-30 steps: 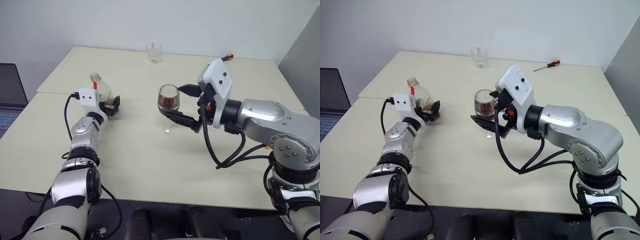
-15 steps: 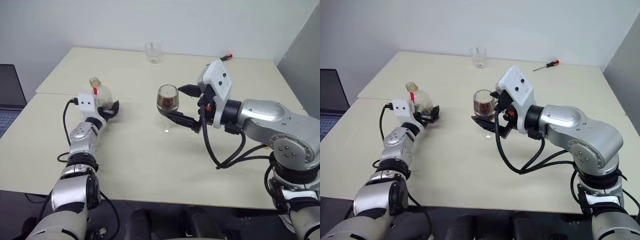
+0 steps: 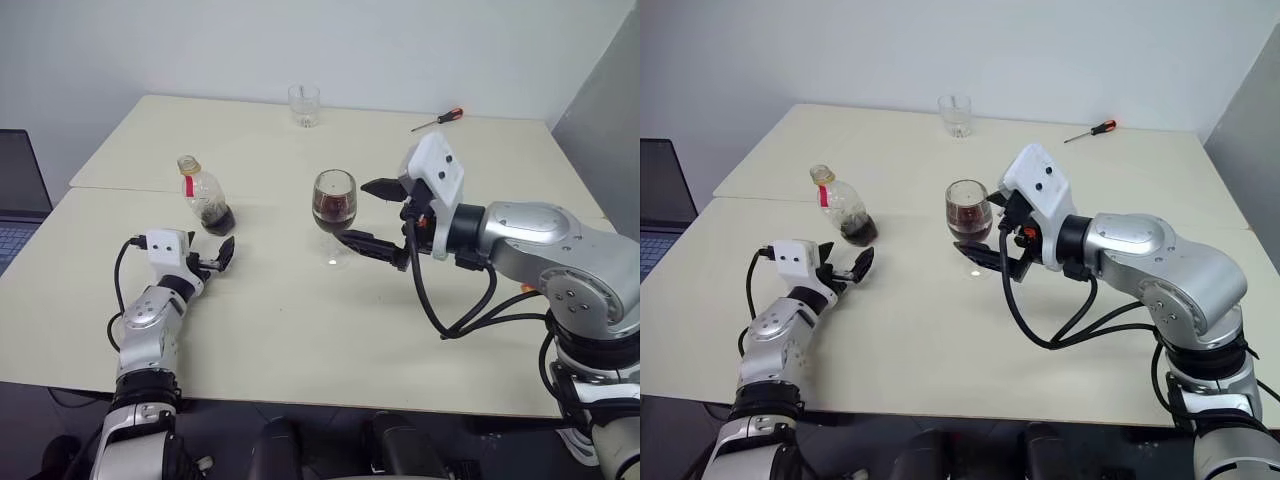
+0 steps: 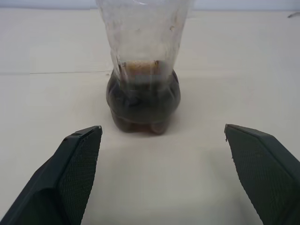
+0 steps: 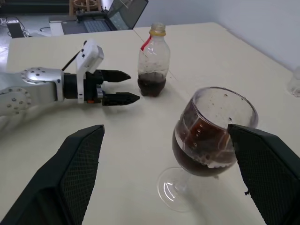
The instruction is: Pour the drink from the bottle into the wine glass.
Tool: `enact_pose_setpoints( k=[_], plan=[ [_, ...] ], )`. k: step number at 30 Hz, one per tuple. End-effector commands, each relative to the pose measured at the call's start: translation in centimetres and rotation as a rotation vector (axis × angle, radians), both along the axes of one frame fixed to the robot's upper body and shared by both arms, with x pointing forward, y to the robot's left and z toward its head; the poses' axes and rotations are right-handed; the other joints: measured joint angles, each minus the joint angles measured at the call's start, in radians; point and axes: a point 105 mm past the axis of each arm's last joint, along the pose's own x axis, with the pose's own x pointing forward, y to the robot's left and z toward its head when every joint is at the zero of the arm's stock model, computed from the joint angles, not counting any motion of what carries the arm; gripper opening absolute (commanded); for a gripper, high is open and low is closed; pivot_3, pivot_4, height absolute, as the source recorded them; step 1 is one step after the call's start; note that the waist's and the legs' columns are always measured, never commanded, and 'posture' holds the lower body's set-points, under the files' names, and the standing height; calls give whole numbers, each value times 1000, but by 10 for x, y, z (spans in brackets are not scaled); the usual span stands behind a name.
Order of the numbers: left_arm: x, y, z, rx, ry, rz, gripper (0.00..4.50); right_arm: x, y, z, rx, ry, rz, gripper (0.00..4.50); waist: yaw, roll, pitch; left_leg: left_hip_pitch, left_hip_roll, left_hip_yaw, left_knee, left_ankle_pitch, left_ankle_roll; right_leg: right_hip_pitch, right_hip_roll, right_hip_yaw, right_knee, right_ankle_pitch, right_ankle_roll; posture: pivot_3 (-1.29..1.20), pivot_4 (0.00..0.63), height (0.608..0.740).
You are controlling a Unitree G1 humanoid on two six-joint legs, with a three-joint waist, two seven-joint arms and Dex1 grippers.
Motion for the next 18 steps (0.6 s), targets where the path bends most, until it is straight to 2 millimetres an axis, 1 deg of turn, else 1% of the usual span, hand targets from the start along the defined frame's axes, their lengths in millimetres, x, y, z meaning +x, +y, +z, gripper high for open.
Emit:
enact_pose_setpoints(
  k=[1, 3, 4, 5, 6, 9, 10, 13, 16, 18],
  plan=[
    [-6, -7, 54, 41, -34, -214, 4476, 8, -26, 12, 18, -40, -52, 4500, 1, -1, 1, 0, 0, 0, 0, 0, 0, 0, 0, 0, 0, 0, 0, 0, 150, 740],
    [-7, -3, 88, 101, -65, -271, 4476, 9, -42, 16, 32, -35, -66, 4500, 5, -1, 1, 0, 1, -1, 0, 0, 0, 0, 1, 0, 0, -1, -1, 0, 150, 740],
    [-7, -4, 106, 128, -85, -309, 4476, 8, -50, 19, 63, -25, -58, 4500, 8, -1, 1, 0, 0, -1, 0, 0, 0, 0, 0, -1, 0, -1, -1, 0, 150, 740],
    [-8, -6, 119, 158, -91, -350, 4476, 6, -57, 20, 90, -11, -47, 4500, 11, -2, 1, 0, 0, -1, 0, 0, 0, 0, 0, -1, -1, -2, -1, 0, 150, 740],
    [-10, -10, 127, 192, -89, -391, 4476, 5, -63, 20, 106, 0, -39, 4500, 12, -2, 1, 0, -1, -1, 0, 0, 0, 1, 0, -2, -2, -2, 0, 0, 150, 740],
    [-12, -22, 137, 250, -81, -477, 4476, 5, -74, 13, 99, 11, -37, 4500, 7, 1, -1, 0, -3, 2, -1, 0, 0, 1, -2, 1, -4, -2, 0, 0, 150, 740],
    [-18, -35, 143, 274, -76, -550, 4476, 5, -79, 11, 103, 15, -33, 4500, 6, 1, 0, 0, -3, 2, -1, -1, 0, 2, -3, 2, -4, -2, 0, 0, 150, 740],
    [-32, -61, 154, 302, -66, -696, 4476, 1, -85, 9, 116, 29, -4, 4500, 2, 0, 2, 0, -2, 2, 0, -1, 1, 1, -2, 1, -3, -3, 2, 0, 150, 740],
    [-35, -66, 162, 283, -68, -733, 4476, -1, -89, 6, 104, 37, 4, 4500, 0, 1, 2, 0, 0, 1, 0, -1, 1, 0, 1, 1, -1, -4, 2, 0, 150, 740],
    [-36, -65, 162, 272, -62, -738, 4476, -1, -91, 5, 100, 40, 4, 4500, -1, 1, 2, 1, 0, 0, -1, -1, 1, 0, 2, 1, 0, -5, 3, 0, 150, 740]
  ],
)
